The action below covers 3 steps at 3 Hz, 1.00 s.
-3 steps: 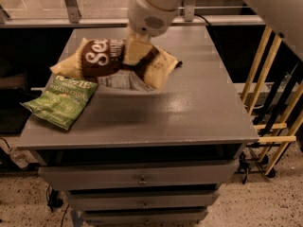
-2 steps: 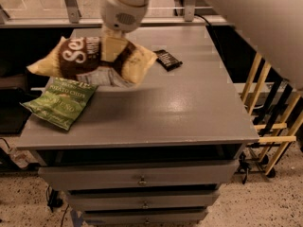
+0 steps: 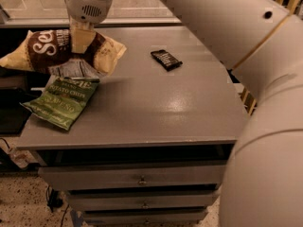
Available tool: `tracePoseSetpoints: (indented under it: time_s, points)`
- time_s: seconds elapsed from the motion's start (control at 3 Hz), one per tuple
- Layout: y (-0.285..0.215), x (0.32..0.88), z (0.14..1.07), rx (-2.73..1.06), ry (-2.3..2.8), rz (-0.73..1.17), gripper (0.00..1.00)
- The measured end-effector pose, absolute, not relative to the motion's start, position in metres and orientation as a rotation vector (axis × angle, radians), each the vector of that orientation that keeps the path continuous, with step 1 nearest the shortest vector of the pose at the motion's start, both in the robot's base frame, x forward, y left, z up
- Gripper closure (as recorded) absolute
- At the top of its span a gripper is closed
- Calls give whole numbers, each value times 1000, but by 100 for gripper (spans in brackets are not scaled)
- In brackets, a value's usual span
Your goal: Move brown chip bag near green jalapeno chip bag
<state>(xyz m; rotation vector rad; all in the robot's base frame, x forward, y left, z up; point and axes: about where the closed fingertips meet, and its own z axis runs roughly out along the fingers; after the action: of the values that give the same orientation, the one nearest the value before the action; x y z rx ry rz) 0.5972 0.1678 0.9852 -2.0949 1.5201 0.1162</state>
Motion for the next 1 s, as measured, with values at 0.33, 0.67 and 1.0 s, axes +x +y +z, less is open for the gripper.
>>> tracePoseSetpoints:
  time_s: [0.33, 0.67, 1.0]
  points:
    - [189, 609, 977, -2123, 1469, 141, 97]
    - [190, 609, 976, -2125, 1471, 141, 75]
    - [191, 609, 974, -2127, 1470, 143, 51]
